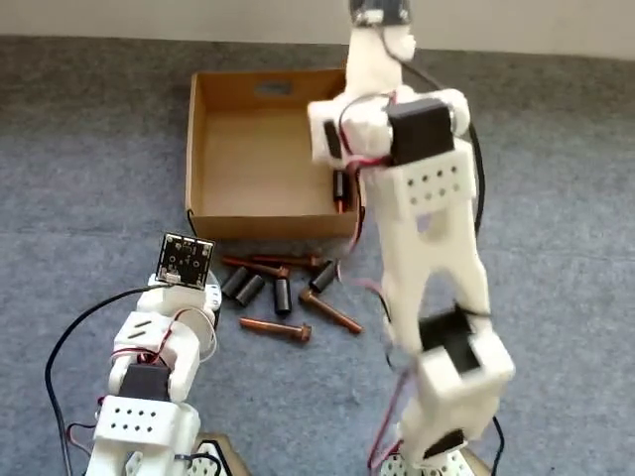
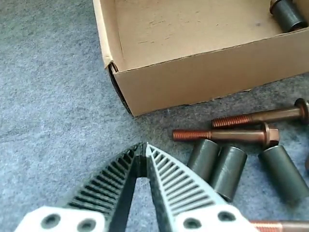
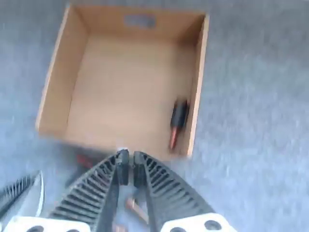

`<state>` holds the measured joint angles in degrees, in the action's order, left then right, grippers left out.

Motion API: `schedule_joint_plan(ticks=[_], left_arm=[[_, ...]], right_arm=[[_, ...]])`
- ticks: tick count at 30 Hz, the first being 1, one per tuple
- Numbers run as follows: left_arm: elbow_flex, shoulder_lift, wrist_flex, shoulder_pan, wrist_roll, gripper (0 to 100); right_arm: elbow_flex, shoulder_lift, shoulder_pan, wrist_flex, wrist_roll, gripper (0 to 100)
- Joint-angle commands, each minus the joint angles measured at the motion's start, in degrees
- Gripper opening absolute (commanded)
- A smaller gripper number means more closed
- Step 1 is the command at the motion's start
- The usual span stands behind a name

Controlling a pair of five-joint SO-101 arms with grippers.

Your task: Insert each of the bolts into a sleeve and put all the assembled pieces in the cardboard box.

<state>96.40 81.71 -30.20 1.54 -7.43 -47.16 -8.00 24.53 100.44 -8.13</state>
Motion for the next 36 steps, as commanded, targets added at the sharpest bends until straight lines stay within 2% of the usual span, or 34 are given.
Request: schedule_joint_plan(ticks=[1, 8, 12, 18, 28, 36], left_arm=[[0.1, 0.7, 1.1, -0.9, -0.4, 1], [0.2, 0.7, 1.1, -0.9, -0.4, 1], [0.2, 0.7, 1.1, -0.9, -0.4, 1], [0.2, 0.7, 1.1, -0.9, -0.4, 1], [0.2, 0.7, 1.1, -0.9, -0.4, 1], [0.2, 0.7, 1.1, -0.9, -0.4, 1]], right_arm=[[24.8, 13.9, 1.8, -4.7, -0.8, 2.6], [64.7, 30.1, 2.3, -24.1, -0.7, 2.7], [77.8, 32.4, 2.3, -32.6, -1.1, 3.4], [80.3, 24.9, 2.3, -35.4, -3.5, 17.0], [75.0, 14.6, 2.9, -38.6, -16.6, 17.1], [73.0, 13.5, 8.4, -41.6, -17.4, 17.1]])
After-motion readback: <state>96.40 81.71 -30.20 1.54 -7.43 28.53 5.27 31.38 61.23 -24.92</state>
